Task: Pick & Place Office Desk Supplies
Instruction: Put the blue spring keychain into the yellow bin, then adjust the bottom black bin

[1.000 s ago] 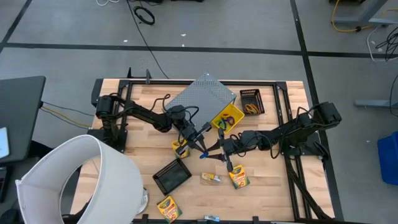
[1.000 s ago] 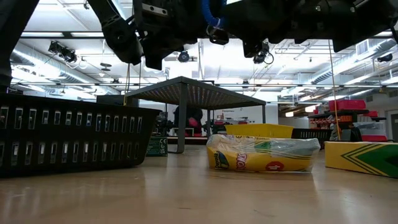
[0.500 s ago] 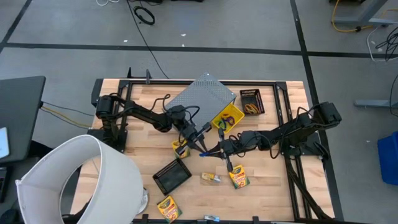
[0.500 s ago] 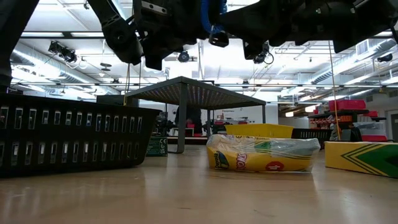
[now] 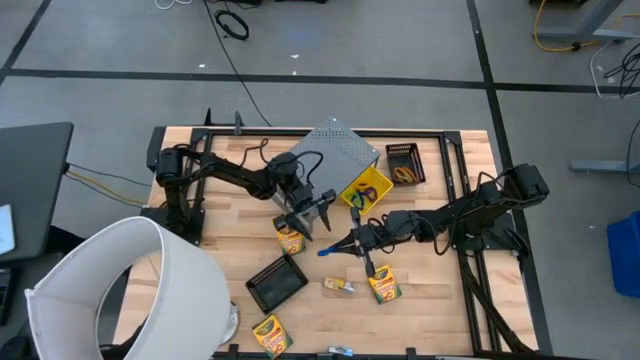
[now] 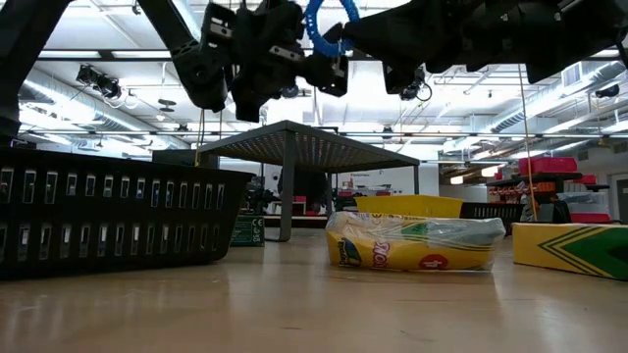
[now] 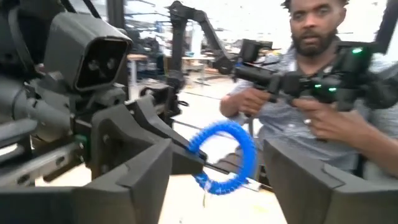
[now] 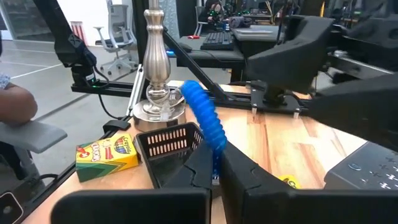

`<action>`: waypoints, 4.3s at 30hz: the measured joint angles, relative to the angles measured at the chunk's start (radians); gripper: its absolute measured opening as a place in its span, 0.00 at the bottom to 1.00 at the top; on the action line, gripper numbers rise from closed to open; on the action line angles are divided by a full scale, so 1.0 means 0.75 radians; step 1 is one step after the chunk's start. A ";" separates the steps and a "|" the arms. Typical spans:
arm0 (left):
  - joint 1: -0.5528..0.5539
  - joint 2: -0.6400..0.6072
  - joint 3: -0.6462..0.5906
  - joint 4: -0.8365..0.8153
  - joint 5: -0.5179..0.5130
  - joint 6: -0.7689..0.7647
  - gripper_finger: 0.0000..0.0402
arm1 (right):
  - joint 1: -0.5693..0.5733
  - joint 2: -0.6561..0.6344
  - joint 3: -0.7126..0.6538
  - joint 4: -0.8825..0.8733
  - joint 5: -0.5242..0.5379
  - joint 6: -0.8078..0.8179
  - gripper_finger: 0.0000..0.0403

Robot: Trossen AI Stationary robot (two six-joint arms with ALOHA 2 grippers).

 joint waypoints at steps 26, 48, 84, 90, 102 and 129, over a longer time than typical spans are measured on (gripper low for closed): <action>0.111 -0.203 -0.198 -0.187 -0.356 0.112 0.68 | -0.016 -0.101 0.001 -0.368 0.175 0.054 0.02; -0.057 -0.728 -0.800 -0.238 -1.220 0.258 0.68 | -0.088 -0.252 0.002 -0.846 0.437 0.156 0.02; -0.083 -0.737 -0.845 -0.214 -1.253 0.213 0.68 | -0.497 -0.346 0.001 -1.375 0.463 0.209 0.27; -0.083 -0.735 -0.845 -0.230 -1.253 0.218 0.68 | -0.495 -0.346 0.001 -1.372 0.463 0.183 0.39; -0.083 -0.735 -0.845 -0.260 -1.253 0.227 0.68 | -0.263 -0.347 0.182 -1.721 0.061 0.100 0.41; -0.318 -0.736 -0.842 -0.714 -1.220 0.190 0.67 | 0.014 -0.347 0.232 -1.952 -0.161 0.329 0.41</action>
